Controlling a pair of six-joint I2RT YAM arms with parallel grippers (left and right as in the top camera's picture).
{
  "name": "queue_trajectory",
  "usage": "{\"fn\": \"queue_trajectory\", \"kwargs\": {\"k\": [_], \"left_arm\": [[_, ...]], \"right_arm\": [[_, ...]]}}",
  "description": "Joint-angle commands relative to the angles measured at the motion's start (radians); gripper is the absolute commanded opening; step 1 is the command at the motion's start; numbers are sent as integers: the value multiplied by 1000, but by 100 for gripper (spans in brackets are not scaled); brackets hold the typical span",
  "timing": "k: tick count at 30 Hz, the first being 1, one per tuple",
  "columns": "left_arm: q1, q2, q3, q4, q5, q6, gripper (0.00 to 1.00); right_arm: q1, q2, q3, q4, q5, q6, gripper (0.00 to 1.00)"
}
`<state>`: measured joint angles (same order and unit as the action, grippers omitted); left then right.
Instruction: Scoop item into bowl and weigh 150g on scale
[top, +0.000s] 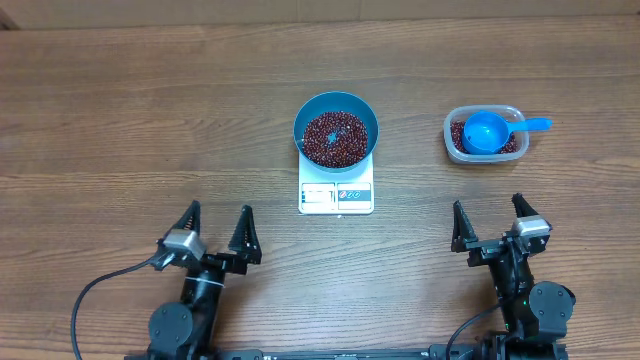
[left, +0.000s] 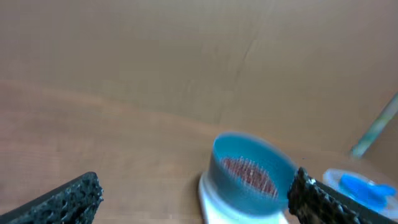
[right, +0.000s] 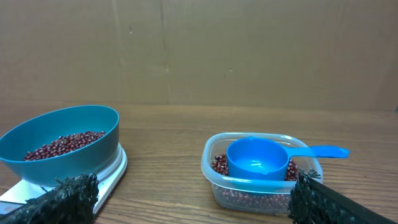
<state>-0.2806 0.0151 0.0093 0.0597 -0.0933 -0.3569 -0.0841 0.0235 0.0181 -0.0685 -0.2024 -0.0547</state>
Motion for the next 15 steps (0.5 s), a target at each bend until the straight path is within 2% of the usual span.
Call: {"fn": "queue_trajectory", "kwargs": {"k": [1,3,5,15], "left_arm": [[7,-12,-5,-75,15,21,100],[7,-12,-5,-138,16,23,99],[6,-3,-5,-133,31,53,100],[5,0,-5,-134,39,54,100]], "right_arm": [[5,-2,-10,5,8,6,100],[5,-2,-10,5,8,6,100],[5,-2,-10,5,8,6,100],[5,-2,-10,5,7,6,100]]}}
